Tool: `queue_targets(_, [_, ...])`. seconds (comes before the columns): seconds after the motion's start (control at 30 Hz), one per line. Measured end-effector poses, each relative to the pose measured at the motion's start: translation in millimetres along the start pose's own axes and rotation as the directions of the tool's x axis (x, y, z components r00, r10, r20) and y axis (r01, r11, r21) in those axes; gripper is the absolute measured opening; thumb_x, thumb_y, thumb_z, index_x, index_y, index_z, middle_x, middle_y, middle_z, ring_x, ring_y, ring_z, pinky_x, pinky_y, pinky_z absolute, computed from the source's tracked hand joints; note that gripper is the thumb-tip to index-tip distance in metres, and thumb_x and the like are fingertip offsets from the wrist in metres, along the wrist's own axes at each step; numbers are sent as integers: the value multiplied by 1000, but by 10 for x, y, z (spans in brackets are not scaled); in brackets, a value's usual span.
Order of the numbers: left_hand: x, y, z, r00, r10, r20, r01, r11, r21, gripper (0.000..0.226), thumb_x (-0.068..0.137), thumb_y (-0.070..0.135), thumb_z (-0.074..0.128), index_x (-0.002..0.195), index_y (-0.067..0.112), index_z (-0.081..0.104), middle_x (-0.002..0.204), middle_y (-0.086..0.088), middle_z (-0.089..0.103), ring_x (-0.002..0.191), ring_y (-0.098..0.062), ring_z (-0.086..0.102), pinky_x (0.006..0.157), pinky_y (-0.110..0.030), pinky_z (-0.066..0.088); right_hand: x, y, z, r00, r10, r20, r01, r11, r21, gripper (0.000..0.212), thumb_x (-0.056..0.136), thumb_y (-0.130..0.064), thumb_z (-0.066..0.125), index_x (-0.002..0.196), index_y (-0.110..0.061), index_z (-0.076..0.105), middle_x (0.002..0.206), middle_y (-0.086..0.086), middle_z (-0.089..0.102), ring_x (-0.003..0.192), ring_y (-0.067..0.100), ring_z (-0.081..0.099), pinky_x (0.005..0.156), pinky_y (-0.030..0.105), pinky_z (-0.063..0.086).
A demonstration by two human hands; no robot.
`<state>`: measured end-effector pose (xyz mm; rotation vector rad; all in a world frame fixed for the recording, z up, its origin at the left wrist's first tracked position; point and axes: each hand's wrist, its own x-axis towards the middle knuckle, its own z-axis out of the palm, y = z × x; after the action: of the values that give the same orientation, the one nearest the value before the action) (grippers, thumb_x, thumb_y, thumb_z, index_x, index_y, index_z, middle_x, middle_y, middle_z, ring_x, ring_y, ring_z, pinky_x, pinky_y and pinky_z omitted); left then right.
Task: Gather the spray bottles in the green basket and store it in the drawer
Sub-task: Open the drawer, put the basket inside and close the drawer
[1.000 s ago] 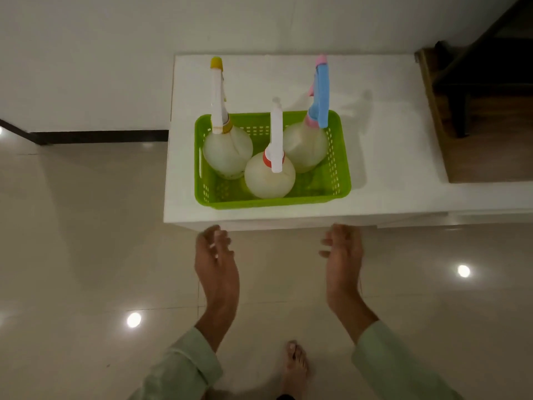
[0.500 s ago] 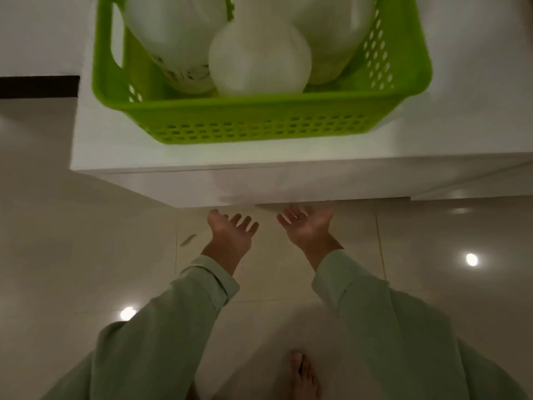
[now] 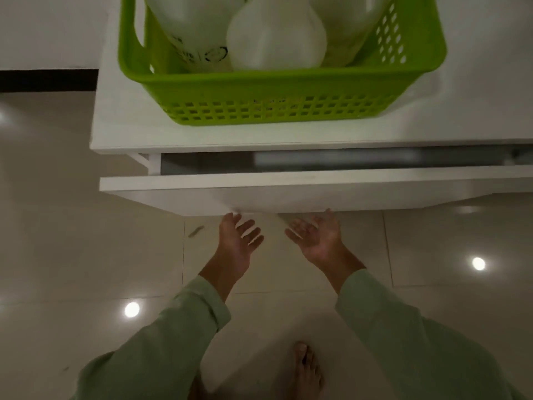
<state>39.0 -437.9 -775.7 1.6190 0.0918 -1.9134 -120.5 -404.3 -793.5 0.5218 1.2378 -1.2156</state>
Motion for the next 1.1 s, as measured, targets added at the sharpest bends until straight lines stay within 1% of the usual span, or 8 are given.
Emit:
queue_targets(0.07, [-452, -78, -40, 989, 149, -20, -136, 941, 311, 38, 100, 32, 44, 133, 14, 51, 130, -9, 60, 117, -31, 59, 97, -41, 51, -444, 59, -42, 992, -110, -60, 84, 940, -330, 30, 105, -28, 45, 128, -11, 54, 131, 23, 59, 122, 39, 58, 100, 52, 50])
queue_targets(0.13, [-962, -140, -109, 887, 447, 119, -426, 687, 589, 26, 99, 27, 50, 123, 23, 59, 114, 6, 67, 105, -17, 65, 83, -23, 55, -946, 114, -88, 912, -405, 63, 355, 704, -615, 10, 99, -13, 54, 102, -15, 63, 108, 11, 70, 104, 30, 66, 88, 41, 55])
queue_targets(0.23, [-1672, -98, -146, 530, 691, 492, -696, 24, 718, 23, 96, 26, 52, 118, 29, 61, 114, 20, 62, 106, 0, 60, 83, -15, 52, -1655, 55, -113, 428, -710, 559, 743, -76, -665, 15, 95, -13, 58, 107, -16, 67, 105, -3, 68, 102, 11, 63, 89, 19, 49])
queue_targets(0.3, [-1922, 9, -70, 320, 697, 642, -713, -270, 648, 29, 94, 23, 53, 122, 24, 59, 127, 11, 58, 121, -5, 53, 98, -23, 45, -1884, -97, -26, 208, -647, 734, 684, -440, -582, 31, 93, -16, 58, 123, -15, 62, 122, 1, 60, 118, 14, 53, 101, 20, 39])
queue_targets(0.37, [-2042, 158, 58, 302, 644, 703, -641, -408, 650, 39, 91, 19, 56, 130, 19, 54, 137, 2, 53, 131, -15, 45, 111, -31, 34, -1976, -291, 99, 324, -530, 784, 512, -598, -616, 45, 94, -22, 57, 139, -16, 52, 137, 5, 52, 132, 22, 43, 112, 33, 32])
queue_targets(0.43, [-2084, 245, 156, 457, 537, 708, -523, -482, 703, 49, 93, 22, 55, 141, 16, 45, 145, -4, 47, 138, -21, 38, 119, -41, 23, -1980, -414, 149, 505, -396, 767, 345, -722, -600, 48, 97, -26, 53, 143, -17, 48, 138, 7, 52, 135, 27, 42, 118, 43, 25])
queue_targets(0.53, [-2030, 257, 171, 574, 449, 685, -403, -574, 713, 50, 96, 27, 52, 143, 17, 42, 144, -4, 49, 138, -22, 38, 120, -44, 18, -1923, -469, 92, 544, -329, 772, 282, -795, -537, 38, 95, -18, 53, 133, -17, 55, 120, 5, 60, 117, 28, 51, 114, 44, 29])
queue_targets(1.1, [-2308, -323, -439, 529, 494, 690, -352, -612, 708, 50, 77, -7, 65, 117, 23, 67, 110, 4, 72, 102, -21, 64, 92, -41, 44, -2456, 48, -632, 591, -317, 741, 324, -748, -579, 49, 80, 2, 52, 125, -14, 60, 110, 5, 64, 103, 28, 55, 101, 43, 39])
